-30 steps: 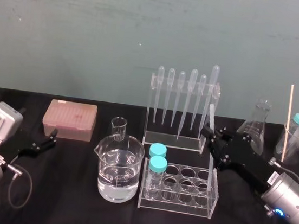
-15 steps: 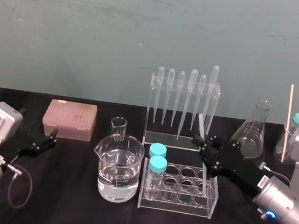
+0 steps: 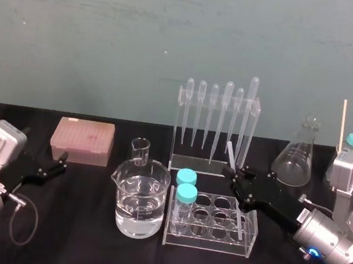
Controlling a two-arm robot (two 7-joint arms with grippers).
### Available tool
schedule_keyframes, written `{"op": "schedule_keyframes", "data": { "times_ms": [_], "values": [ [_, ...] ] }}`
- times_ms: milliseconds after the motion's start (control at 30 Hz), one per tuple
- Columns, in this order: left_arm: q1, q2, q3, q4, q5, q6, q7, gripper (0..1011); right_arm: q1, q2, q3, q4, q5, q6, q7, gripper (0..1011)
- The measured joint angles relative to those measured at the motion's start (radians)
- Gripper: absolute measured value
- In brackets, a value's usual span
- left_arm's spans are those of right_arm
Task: Pick up the stirring rod with one hand, then place it down.
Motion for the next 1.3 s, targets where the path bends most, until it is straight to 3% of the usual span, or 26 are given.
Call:
{"op": "schedule_keyframes", "data": {
  "times_ms": [567,900,967,1233,1300],
  "values": [
    [0.000,0.000,0.000,0.000,0.000,0.000,0.000,1000,-0.002,0.001,0.001,-0.003,0.001,-0.002,-0.001,80],
    [0.000,0.000,0.000,0.000,0.000,0.000,0.000,1000,-0.003,0.001,0.002,-0.004,0.002,-0.003,-0.001,386],
    [0.000,0.000,0.000,0.000,0.000,0.000,0.000,1000,-0.003,0.001,0.002,-0.004,0.002,-0.003,-0.001,410],
    [0.000,0.000,0.000,0.000,0.000,0.000,0.000,1000,-0.003,0.001,0.002,-0.005,0.002,-0.004,-0.001,717],
    [0.000,0.000,0.000,0.000,0.000,0.000,0.000,1000,-0.003,0.001,0.002,-0.005,0.002,-0.004,-0.001,731]
  ]
}}
